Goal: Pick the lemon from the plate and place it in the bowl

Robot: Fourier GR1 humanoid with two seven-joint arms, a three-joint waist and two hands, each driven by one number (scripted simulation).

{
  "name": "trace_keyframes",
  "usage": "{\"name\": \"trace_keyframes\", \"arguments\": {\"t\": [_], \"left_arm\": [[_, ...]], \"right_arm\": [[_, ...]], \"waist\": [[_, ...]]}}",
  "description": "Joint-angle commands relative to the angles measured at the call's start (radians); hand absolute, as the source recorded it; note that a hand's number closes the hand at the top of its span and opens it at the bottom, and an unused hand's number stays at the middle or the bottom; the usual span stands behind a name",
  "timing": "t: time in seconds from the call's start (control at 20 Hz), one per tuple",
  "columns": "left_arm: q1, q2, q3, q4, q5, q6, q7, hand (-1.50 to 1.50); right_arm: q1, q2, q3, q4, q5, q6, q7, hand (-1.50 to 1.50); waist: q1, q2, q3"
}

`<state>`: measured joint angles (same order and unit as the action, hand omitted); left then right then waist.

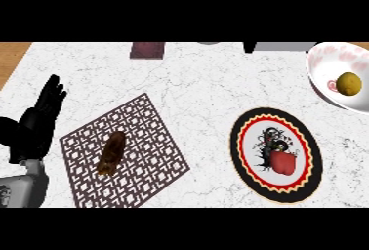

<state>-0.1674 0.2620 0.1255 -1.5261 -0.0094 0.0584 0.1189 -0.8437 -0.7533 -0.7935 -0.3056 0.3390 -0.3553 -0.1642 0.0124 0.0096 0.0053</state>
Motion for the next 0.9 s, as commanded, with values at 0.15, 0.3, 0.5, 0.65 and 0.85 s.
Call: {"name": "trace_keyframes", "arguments": {"t": [0.15,0.3,0.5,0.65,0.85], "left_arm": [[-0.005,-0.03,-0.017,-0.026,-0.021,0.026,0.027,0.0],[0.047,0.0,0.013,-0.052,0.0,-0.004,0.018,0.0],[0.064,0.005,0.029,-0.051,0.004,-0.012,0.004,0.0],[0.056,0.001,0.031,-0.039,0.013,-0.027,0.012,0.0],[0.028,-0.029,0.006,-0.005,-0.051,0.023,-0.019,0.0]], "right_arm": [[0.198,-0.079,-0.112,-0.007,-0.158,0.199,-0.116,-1.5],[0.313,-0.115,-0.158,-0.011,-0.221,0.326,-0.162,-1.5],[0.406,-0.111,-0.186,-0.037,-0.298,0.466,-0.197,-1.5],[0.468,-0.112,-0.18,-0.122,-0.339,0.525,-0.178,-1.5],[0.516,-0.056,-0.186,-0.246,-0.421,0.554,-0.147,-1.5]], "waist": [[-0.013,-0.008,-0.004],[-0.019,-0.011,-0.004],[-0.022,-0.013,-0.005],[-0.026,-0.015,-0.007],[-0.027,-0.015,-0.007]]}}
